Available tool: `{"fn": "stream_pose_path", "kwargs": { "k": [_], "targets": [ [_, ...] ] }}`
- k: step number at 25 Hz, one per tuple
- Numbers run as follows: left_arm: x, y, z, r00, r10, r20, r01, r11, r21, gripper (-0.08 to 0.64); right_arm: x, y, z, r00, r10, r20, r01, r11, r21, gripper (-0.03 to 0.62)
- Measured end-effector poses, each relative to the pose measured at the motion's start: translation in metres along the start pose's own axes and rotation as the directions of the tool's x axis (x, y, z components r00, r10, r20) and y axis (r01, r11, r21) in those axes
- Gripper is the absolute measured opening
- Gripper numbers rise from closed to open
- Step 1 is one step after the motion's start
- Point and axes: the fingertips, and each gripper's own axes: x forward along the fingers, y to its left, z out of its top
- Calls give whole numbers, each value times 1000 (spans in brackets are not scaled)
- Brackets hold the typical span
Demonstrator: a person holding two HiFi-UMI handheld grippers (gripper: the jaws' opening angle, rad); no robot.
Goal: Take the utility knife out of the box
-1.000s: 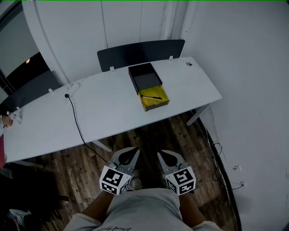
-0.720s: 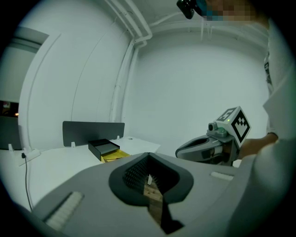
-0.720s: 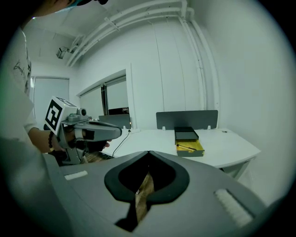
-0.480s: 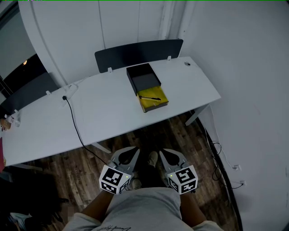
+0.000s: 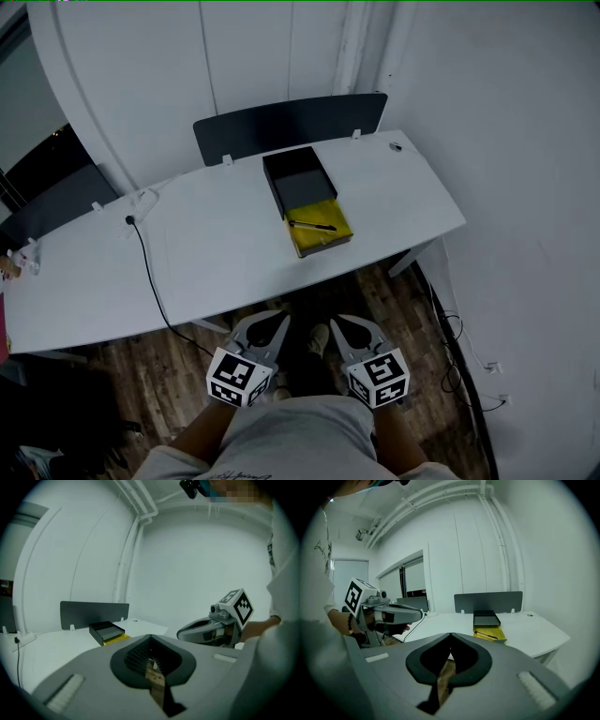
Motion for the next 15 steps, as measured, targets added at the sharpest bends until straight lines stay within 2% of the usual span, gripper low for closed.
{"fn": "stream_pose_path", "kwargs": {
  "k": [9,15],
  "targets": [
    [81,50,27,1000,24,0,-24,1000,-7,0,58,-79,38,1000,8,2,-7,1000,-23,15],
    [134,78,51,999,51,7,-51,999,-18,0,95,-127,65,999,42,-3,-42,998,-35,15]
  ]
}}
